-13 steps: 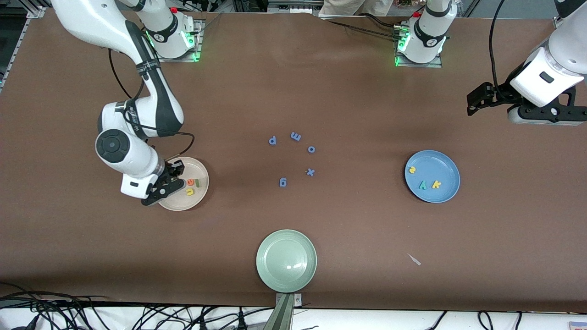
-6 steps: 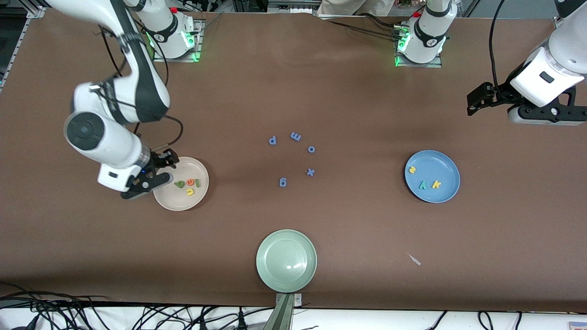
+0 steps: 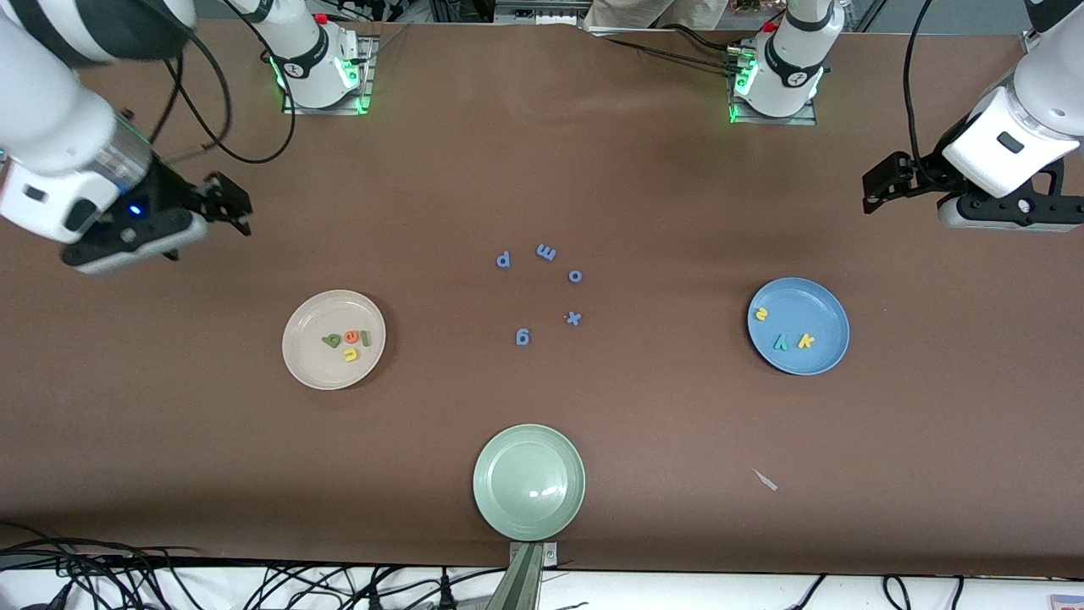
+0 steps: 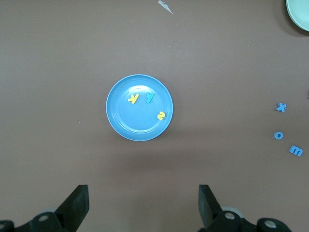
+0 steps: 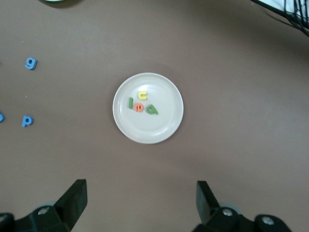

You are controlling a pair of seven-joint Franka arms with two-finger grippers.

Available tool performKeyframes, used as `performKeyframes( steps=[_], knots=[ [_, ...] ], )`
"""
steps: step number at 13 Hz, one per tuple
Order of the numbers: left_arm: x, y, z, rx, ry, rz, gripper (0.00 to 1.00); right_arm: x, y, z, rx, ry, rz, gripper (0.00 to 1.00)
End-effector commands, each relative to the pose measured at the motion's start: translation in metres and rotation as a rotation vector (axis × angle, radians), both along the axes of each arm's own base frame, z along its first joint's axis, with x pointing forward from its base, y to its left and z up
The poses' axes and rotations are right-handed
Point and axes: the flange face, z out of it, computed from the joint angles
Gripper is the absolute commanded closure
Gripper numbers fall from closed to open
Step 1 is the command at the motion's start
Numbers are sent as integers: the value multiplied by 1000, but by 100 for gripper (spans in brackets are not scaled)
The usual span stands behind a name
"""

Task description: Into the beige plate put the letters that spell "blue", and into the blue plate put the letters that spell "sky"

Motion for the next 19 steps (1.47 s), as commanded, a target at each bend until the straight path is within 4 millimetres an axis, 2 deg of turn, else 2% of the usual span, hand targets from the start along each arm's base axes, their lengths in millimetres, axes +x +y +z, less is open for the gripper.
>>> performKeyframes(
  steps=[1,3,4,8,10,19],
  knots=[
    [1,-2,5,-13,8,6,0,-1,-23,3,-5,19,-46,0],
    [1,-1,5,-13,8,7,0,0,-28,4,-4,21,-52,0],
    [1,-2,5,-13,8,6,0,1,-38,4,0,23,-63,0],
    [1,-2,5,-13,8,6,0,2,-45,4,-6,24,-86,0],
    [1,-2,5,-13,8,6,0,5,-57,0,-1,30,-111,0],
    [1,-2,5,-13,8,6,0,6,-56,2,-8,46,-111,0]
  ],
)
